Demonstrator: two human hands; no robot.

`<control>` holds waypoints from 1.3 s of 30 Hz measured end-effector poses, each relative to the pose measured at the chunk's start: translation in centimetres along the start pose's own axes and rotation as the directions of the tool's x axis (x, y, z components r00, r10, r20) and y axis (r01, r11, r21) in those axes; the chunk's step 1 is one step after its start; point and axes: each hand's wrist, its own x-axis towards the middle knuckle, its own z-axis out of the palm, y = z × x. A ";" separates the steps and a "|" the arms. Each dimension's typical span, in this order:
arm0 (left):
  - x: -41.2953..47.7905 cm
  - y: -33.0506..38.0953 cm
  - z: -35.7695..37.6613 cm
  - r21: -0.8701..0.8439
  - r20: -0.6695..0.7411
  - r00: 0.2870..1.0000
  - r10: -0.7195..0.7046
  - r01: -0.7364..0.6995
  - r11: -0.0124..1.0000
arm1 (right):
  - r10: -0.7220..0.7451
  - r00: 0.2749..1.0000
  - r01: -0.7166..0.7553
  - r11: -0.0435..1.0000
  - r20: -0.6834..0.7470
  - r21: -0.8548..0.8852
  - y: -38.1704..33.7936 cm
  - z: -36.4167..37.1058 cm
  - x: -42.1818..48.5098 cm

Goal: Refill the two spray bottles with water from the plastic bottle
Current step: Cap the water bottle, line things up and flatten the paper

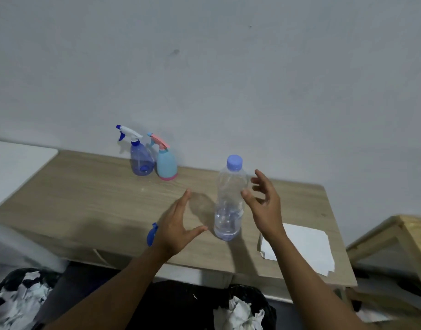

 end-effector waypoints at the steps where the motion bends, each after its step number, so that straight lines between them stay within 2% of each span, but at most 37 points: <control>1: -0.8 -1.5 -0.3 0.065 -0.056 0.998 -0.021 0.024 0.998 | 0.051 0.999 -0.050 0.998 0.020 -0.037 1.7 0.2 -0.8; 4: -2.9 -5.5 -1.0 0.206 -0.112 0.973 -0.201 0.220 0.953 | 0.203 0.972 -0.178 0.965 0.118 -0.193 6.4 0.9 -2.5; 7: -4.4 -7.0 -1.6 0.232 -0.082 0.916 -0.393 0.401 0.886 | 0.230 0.965 -0.194 0.949 0.125 -0.248 9.6 1.8 -3.1; 13: -4.0 -8.1 -2.1 0.204 -0.044 0.892 -0.449 0.448 0.870 | 0.200 0.980 -0.194 0.957 0.002 -0.216 9.7 4.0 -3.6; 18: -3.3 -9.3 -2.6 0.278 0.002 0.904 -0.429 0.411 0.868 | 0.205 0.976 -0.215 0.954 -0.072 -0.210 9.4 5.2 -3.8; 21: -3.0 -10.5 -2.8 0.198 0.054 0.912 -0.406 0.388 0.900 | 0.205 0.974 -0.222 0.952 -0.101 -0.211 9.3 5.7 -4.0; 25: -1.6 -12.7 -2.3 0.160 -0.020 0.955 -0.297 0.297 0.942 | 0.201 0.969 -0.228 0.951 -0.146 -0.208 9.4 6.5 -3.7; 28: 1.9 -12.6 -2.2 0.119 -0.047 0.965 -0.257 0.261 0.958 | 0.189 0.969 -0.221 0.950 -0.159 -0.219 9.6 7.3 -2.3; 32: 8.9 -11.1 -1.1 0.020 0.013 0.972 -0.233 0.233 0.972 | 0.178 0.970 -0.213 0.949 -0.163 -0.234 10.0 8.9 1.2; 36: 15.2 -9.2 0.3 0.066 0.086 0.982 -0.166 0.161 0.985 | 0.140 0.981 -0.171 0.953 -0.138 -0.252 10.7 10.8 5.9; 39: 18.1 -9.4 1.4 0.209 0.076 0.984 -0.159 0.140 0.968 | 0.133 0.981 -0.164 0.957 -0.138 -0.239 11.7 12.1 9.4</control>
